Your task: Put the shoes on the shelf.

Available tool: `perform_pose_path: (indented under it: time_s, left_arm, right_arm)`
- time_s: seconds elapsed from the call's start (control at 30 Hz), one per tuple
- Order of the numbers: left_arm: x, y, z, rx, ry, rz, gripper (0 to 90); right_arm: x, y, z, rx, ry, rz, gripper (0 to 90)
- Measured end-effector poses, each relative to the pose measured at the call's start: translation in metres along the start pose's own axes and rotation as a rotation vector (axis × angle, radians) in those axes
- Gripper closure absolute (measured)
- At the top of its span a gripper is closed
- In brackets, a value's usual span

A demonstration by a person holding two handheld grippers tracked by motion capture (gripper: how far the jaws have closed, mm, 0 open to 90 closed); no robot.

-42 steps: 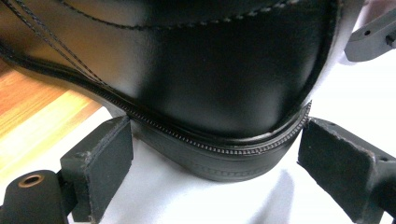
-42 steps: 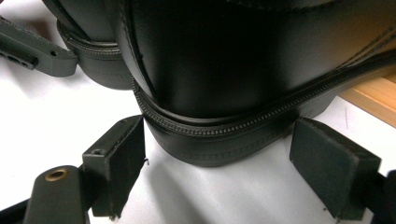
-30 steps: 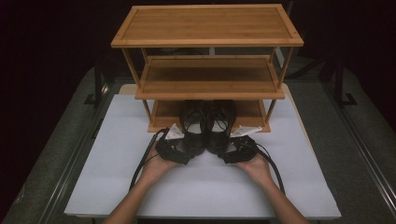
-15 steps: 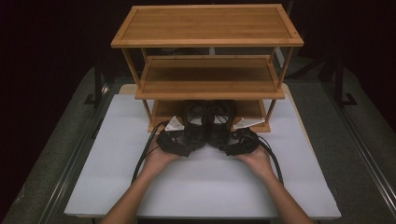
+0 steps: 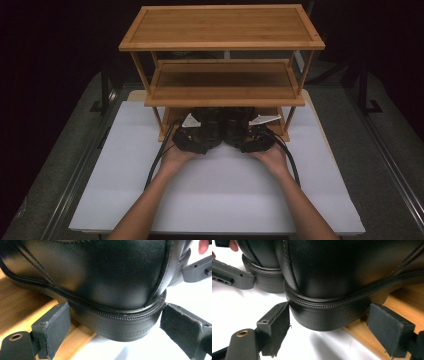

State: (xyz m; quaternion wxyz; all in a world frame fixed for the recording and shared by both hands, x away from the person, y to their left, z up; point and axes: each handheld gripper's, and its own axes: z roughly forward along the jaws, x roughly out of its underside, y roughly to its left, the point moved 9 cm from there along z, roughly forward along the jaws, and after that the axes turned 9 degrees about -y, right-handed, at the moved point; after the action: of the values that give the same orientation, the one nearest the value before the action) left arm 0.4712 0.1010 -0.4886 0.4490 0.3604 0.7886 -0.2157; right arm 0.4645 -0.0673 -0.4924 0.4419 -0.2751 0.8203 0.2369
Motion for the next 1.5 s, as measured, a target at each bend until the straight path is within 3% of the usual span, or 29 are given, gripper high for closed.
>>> perform_pose_path:
  time_s: [0.17,0.27,0.53,0.57,0.6,0.63,0.67,0.7,0.73,0.77,0.9,0.97,1.1,1.27,1.5]
  left_arm:
    - [-0.002,0.01,0.011,-0.015,0.003,0.0,9.4]
    - [-0.003,0.013,0.015,-0.023,-0.002,-0.027,9.4]
    - [-0.003,0.023,0.026,-0.047,0.013,-0.019,9.2]
    - [-0.002,0.022,0.027,-0.049,0.018,-0.026,9.2]
    - [0.0,0.023,0.028,-0.053,0.031,-0.017,9.2]
    - [0.001,0.022,0.03,-0.053,0.025,-0.037,9.1]
    - [0.001,0.022,0.03,-0.057,0.016,-0.07,8.8]
    - [0.001,0.022,0.031,-0.061,0.016,-0.076,8.5]
    - [0.0,0.023,0.031,-0.06,0.015,-0.055,8.4]
    - [0.001,0.023,0.031,-0.058,0.014,-0.063,8.2]
    - [0.002,0.024,0.026,-0.06,0.033,-0.038,9.3]
    - [0.001,0.024,0.023,-0.047,0.025,-0.044,9.3]
    - [0.002,0.023,0.016,-0.03,0.04,-0.067,8.2]
    - [0.003,0.016,0.004,0.001,0.043,-0.036,6.7]
    - [0.003,0.009,-0.011,0.026,0.068,-0.021,0.9]
  right_arm:
    - [-0.003,-0.009,0.01,0.023,-0.004,-0.01,18.6]
    - [-0.005,-0.014,0.014,0.038,-0.012,-0.005,18.6]
    - [-0.005,-0.022,0.022,0.079,0.007,0.033,18.3]
    - [-0.006,-0.026,0.025,0.082,-0.009,-0.009,18.3]
    - [-0.005,-0.025,0.026,0.08,-0.004,-0.003,18.3]
    - [-0.002,-0.024,0.026,0.087,0.016,0.019,18.3]
    - [-0.001,-0.026,0.028,0.092,0.019,0.011,18.3]
    - [0.001,-0.025,0.029,0.086,0.019,0.04,18.3]
    - [0.001,-0.025,0.029,0.09,0.015,0.036,18.2]
    - [0.001,-0.025,0.029,0.093,0.016,0.036,18.1]
    - [0.0,-0.024,0.026,0.079,0.013,0.046,18.7]
    - [-0.002,-0.024,0.024,0.073,0.001,0.024,18.5]
    - [-0.005,-0.02,0.019,0.053,0.006,0.044,14.3]
    - [-0.006,-0.017,0.009,0.061,0.006,0.034,11.4]
    - [-0.009,-0.013,-0.008,0.036,0.0,0.025,5.1]
